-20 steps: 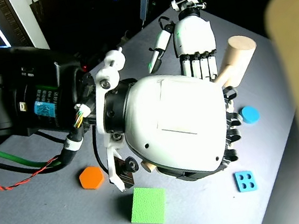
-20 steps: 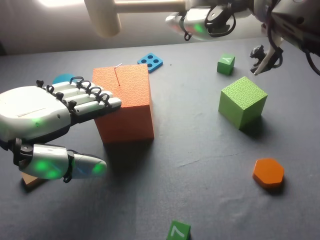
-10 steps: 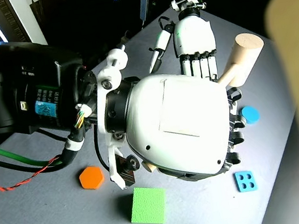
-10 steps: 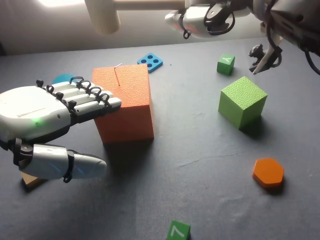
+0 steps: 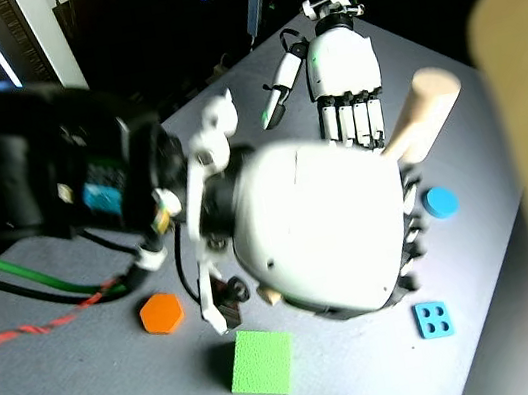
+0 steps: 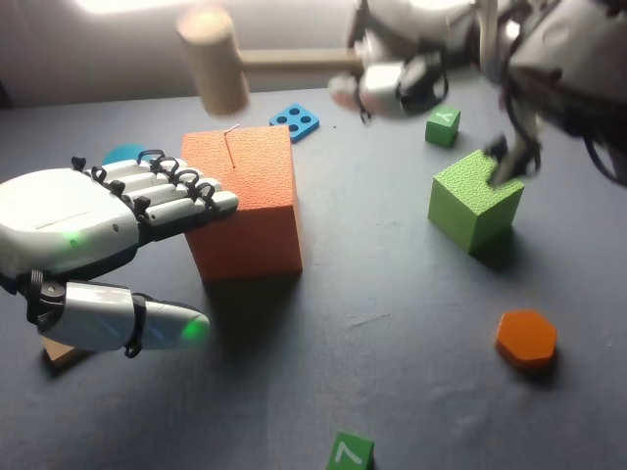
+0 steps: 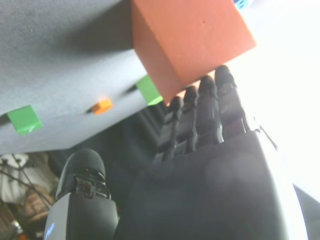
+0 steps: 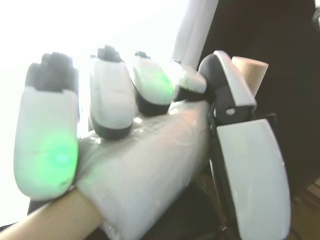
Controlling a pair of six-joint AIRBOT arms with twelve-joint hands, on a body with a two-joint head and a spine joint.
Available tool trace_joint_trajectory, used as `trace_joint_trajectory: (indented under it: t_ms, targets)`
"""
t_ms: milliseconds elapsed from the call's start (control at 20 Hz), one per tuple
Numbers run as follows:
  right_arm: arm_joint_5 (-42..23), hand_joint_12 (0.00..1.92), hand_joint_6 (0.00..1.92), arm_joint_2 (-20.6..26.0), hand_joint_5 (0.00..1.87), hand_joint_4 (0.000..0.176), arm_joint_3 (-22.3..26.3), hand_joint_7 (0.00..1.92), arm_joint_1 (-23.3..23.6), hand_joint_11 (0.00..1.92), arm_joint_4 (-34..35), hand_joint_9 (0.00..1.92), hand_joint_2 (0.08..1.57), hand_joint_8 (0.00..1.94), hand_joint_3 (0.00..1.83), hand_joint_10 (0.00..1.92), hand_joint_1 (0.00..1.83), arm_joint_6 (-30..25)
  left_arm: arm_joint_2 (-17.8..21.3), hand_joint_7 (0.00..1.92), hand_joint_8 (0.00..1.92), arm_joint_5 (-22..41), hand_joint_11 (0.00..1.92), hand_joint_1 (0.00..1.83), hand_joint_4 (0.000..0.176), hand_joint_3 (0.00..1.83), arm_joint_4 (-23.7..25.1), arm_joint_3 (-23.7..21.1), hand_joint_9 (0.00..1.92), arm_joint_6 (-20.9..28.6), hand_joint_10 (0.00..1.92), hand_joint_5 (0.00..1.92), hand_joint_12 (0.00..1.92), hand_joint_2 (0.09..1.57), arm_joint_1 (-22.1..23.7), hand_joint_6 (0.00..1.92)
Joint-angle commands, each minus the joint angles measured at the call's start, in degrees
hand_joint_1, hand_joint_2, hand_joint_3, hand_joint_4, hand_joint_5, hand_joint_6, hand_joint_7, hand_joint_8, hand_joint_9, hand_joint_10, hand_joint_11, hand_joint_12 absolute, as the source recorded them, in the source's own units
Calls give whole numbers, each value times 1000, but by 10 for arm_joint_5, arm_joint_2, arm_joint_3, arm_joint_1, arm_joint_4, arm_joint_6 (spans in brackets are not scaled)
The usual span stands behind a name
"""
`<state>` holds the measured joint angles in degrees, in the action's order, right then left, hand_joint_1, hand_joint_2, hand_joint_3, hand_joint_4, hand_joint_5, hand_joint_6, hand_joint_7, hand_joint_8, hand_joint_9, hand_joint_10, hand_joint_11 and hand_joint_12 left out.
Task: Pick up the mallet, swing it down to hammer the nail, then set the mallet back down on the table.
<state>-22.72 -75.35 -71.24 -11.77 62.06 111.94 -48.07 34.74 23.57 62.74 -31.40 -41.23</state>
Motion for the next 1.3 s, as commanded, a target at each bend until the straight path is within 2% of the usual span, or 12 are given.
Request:
trace_joint_trajectory:
  t_ms: [0,200,300,400,650,700,750,800,1000,1100,1150,1250]
  targets:
    - [-17,1921,1921,5,1363,176,3,1618,-3,1857,-29,1728,1512,1941,0,1921,544,-2,-6,108,1,24,0,0,0,1,0,-1,95,2,1,72,130,1159,2,1]
    - [-20,1921,1921,13,1364,176,8,1624,-15,1858,-42,1731,1516,1941,1,1921,529,1,-6,86,0,24,0,0,0,1,0,-2,77,2,0,42,105,1161,1,0]
    - [-25,1921,1921,13,1368,176,8,1628,-5,1857,-44,1733,1516,1941,0,1921,541,4,-6,99,0,24,0,0,0,0,0,-2,88,2,0,54,161,1155,1,0]
    - [-26,1921,1921,13,1364,176,8,1630,21,1869,-44,1739,1508,1941,0,1921,580,4,-6,66,1,24,0,0,0,0,0,-2,55,2,0,30,73,1154,1,0]
    - [-25,1921,1921,12,1366,176,10,1627,54,1857,-46,1730,1511,1941,1,1921,553,4,-6,87,0,24,0,0,0,0,0,-2,78,2,1,45,123,1156,1,1]
    - [-26,1921,1921,10,1356,176,10,1620,52,1865,-52,1730,1504,1941,0,1921,588,4,-6,85,1,24,0,0,0,1,0,-2,71,2,3,43,99,1159,1,1]
    - [-28,1921,1921,8,1377,176,10,1636,49,1863,-60,1739,1503,1941,0,1921,587,4,-6,110,0,24,0,0,0,0,0,-2,98,3,0,60,156,1154,1,0]
    - [-30,1921,1921,5,1360,176,10,1622,43,1860,-68,1730,1492,1941,0,1921,624,4,-6,90,2,24,0,0,0,0,0,-1,81,4,2,43,108,1153,1,1]
    - [-34,1921,1921,-11,1361,176,2,1634,4,1874,-75,1740,1513,1941,4,1921,571,9,-6,94,3,24,0,0,0,3,0,-1,84,4,2,46,106,1162,1,3]
    - [-38,1921,1921,-15,1354,176,0,1639,-17,1874,-75,1746,1513,1941,2,1921,586,15,-6,111,2,24,0,0,0,0,0,-1,104,4,3,65,176,1158,1,2]
    - [-39,1921,1921,-15,1353,176,0,1639,-21,1871,-75,1745,1512,1941,1,1921,583,15,-6,83,3,24,0,0,0,0,0,-1,72,4,4,43,100,1157,1,3]
    - [-39,1921,1921,-12,1354,176,0,1638,-23,1871,-75,1743,1513,1941,1,1921,582,11,-6,87,7,24,0,0,0,4,0,-1,73,4,7,49,84,1164,1,7]
